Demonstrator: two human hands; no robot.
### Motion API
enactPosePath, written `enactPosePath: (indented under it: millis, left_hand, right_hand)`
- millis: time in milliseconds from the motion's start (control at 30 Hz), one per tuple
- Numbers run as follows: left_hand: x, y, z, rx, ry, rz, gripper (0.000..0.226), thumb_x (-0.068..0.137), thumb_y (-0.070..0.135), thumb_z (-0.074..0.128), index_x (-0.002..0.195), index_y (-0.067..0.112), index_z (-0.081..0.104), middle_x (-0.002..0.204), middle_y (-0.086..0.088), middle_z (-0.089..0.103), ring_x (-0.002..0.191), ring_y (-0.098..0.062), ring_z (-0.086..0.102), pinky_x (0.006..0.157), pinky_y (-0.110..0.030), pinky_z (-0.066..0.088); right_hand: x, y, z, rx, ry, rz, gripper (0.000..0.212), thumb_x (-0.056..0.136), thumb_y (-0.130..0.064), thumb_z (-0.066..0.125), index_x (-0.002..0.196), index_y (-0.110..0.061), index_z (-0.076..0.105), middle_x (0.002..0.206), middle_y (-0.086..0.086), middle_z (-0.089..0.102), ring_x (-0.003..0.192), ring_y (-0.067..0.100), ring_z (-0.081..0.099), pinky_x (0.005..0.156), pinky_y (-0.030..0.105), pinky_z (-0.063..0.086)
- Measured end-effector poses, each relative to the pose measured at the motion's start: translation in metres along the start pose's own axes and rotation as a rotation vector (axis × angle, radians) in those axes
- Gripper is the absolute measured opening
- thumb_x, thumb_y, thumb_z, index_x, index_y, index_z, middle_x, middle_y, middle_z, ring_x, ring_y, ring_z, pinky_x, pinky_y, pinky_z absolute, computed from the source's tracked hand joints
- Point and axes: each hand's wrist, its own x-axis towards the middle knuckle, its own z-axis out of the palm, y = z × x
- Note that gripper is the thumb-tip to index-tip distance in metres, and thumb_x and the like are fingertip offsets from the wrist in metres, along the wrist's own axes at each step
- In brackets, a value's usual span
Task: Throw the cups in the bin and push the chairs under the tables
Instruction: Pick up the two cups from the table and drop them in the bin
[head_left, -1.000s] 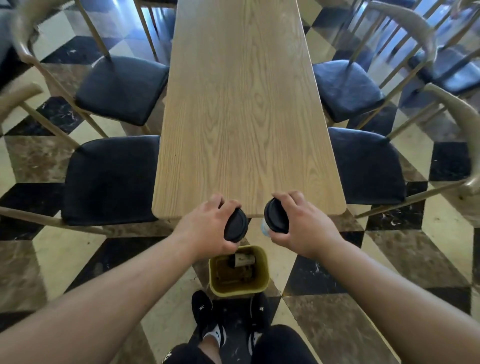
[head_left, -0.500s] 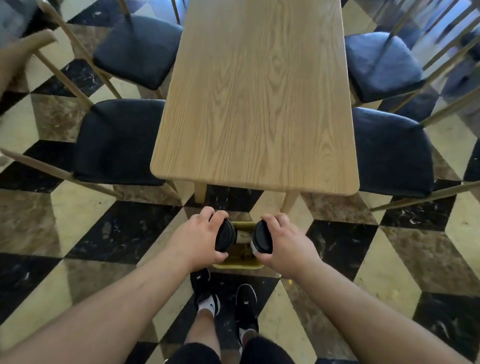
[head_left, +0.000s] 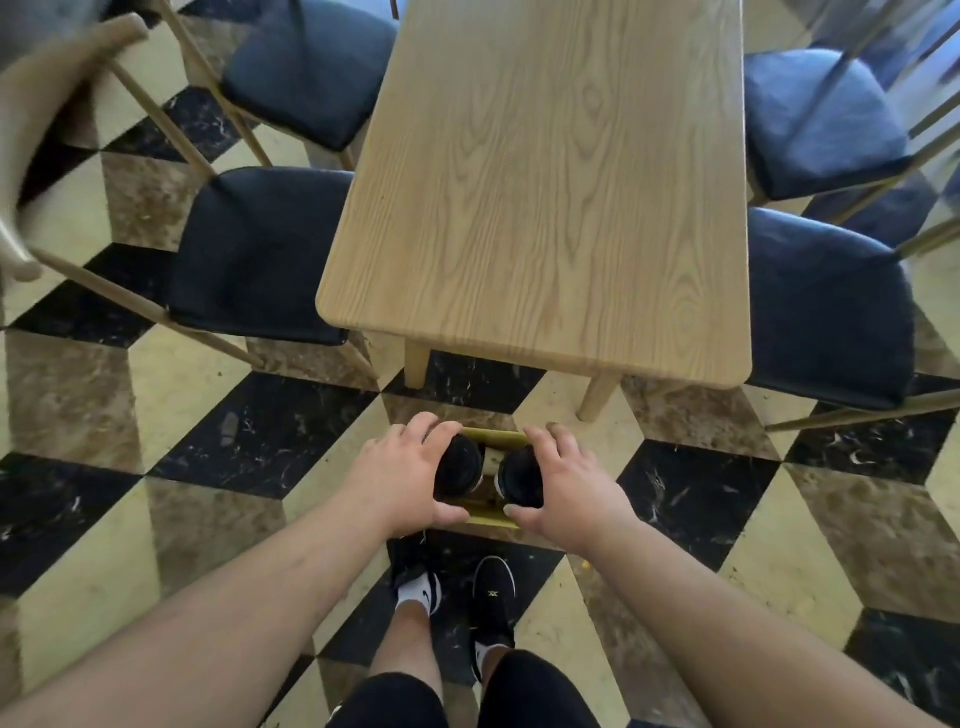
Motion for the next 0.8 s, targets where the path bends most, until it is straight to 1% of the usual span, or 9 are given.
enactPosePath:
  millis: [100, 167, 200, 333, 500, 567, 667, 800]
  left_hand:
    - [-0.013, -0.009, -0.024, -0.019, 0.013, -0.045, 0.103, 0.088, 0.082, 0.060, 0.168, 0.034, 0.016, 0.177, 0.000, 0.017, 0.160, -0.027, 0.022, 0.129, -0.052, 0.025]
    - [-0.026, -0.018, -0.043, -0.034, 0.062, -0.060, 0.098, 0.090, 0.085, 0.052, 0.168, 0.035, 0.019, 0.178, 0.001, 0.018, 0.162, -0.026, 0.019, 0.131, -0.053, 0.020]
    - [-0.033, -0.024, -0.055, -0.032, 0.092, -0.069, 0.096, 0.091, 0.086, 0.049, 0.167, 0.036, 0.020, 0.177, 0.002, 0.019, 0.162, -0.025, 0.018, 0.131, -0.053, 0.019]
    - [-0.059, -0.050, -0.102, -0.036, 0.204, -0.129, 0.091, 0.091, 0.087, 0.044, 0.165, 0.038, 0.025, 0.176, 0.003, 0.023, 0.162, -0.024, 0.021, 0.130, -0.053, 0.020]
    - [-0.100, -0.099, -0.167, -0.056, 0.358, -0.228, 0.089, 0.093, 0.084, 0.047, 0.165, 0.036, 0.026, 0.176, 0.004, 0.023, 0.161, -0.024, 0.021, 0.128, -0.052, 0.024]
    - [-0.120, -0.130, -0.187, -0.058, 0.410, -0.236, 0.090, 0.093, 0.085, 0.044, 0.166, 0.035, 0.026, 0.176, 0.002, 0.023, 0.161, -0.025, 0.021, 0.130, -0.051, 0.022]
    - [-0.157, -0.196, -0.207, -0.048, 0.492, -0.282, 0.090, 0.094, 0.085, 0.041, 0.166, 0.034, 0.026, 0.176, 0.000, 0.024, 0.161, -0.025, 0.021, 0.130, -0.050, 0.020]
    - [-0.213, -0.291, -0.221, -0.054, 0.577, -0.367, 0.092, 0.092, 0.088, 0.039, 0.164, 0.032, 0.032, 0.173, -0.003, 0.030, 0.158, -0.026, 0.027, 0.129, -0.052, 0.023]
  right_hand:
    - [-0.007, -0.002, -0.023, -0.040, 0.030, -0.040, 0.103, 0.094, -0.072, 0.065, 0.169, -0.038, 0.003, 0.180, 0.001, 0.009, 0.164, 0.031, 0.012, 0.130, 0.051, 0.023]
    - [-0.010, -0.008, -0.048, -0.043, 0.068, -0.074, 0.099, 0.095, -0.076, 0.056, 0.170, -0.038, 0.003, 0.180, -0.001, 0.008, 0.165, 0.027, 0.004, 0.132, 0.050, 0.013]
    - [-0.011, -0.014, -0.062, -0.045, 0.086, -0.092, 0.097, 0.096, -0.077, 0.053, 0.170, -0.038, 0.003, 0.180, -0.001, 0.007, 0.165, 0.026, 0.002, 0.132, 0.049, 0.011]
    - [-0.010, -0.059, -0.116, -0.049, 0.183, -0.189, 0.093, 0.097, -0.080, 0.047, 0.170, -0.038, 0.005, 0.180, -0.002, 0.008, 0.164, 0.024, 0.002, 0.130, 0.047, 0.009]
    - [-0.010, -0.158, -0.170, -0.125, 0.257, -0.289, 0.089, 0.100, -0.072, 0.050, 0.171, -0.036, 0.009, 0.180, -0.001, 0.010, 0.165, 0.025, 0.001, 0.133, 0.052, 0.012]
    - [-0.006, -0.199, -0.182, -0.172, 0.294, -0.352, 0.090, 0.099, -0.075, 0.049, 0.170, -0.037, 0.009, 0.180, -0.001, 0.012, 0.165, 0.025, 0.002, 0.133, 0.049, 0.009]
    - [0.003, -0.273, -0.186, -0.232, 0.319, -0.443, 0.091, 0.098, -0.078, 0.046, 0.170, -0.038, 0.009, 0.180, -0.003, 0.011, 0.165, 0.025, 0.000, 0.130, 0.047, 0.005]
    - [0.012, -0.384, -0.175, -0.307, 0.359, -0.544, 0.090, 0.098, -0.081, 0.041, 0.170, -0.038, 0.009, 0.180, -0.003, 0.010, 0.165, 0.026, 0.000, 0.130, 0.047, 0.004]
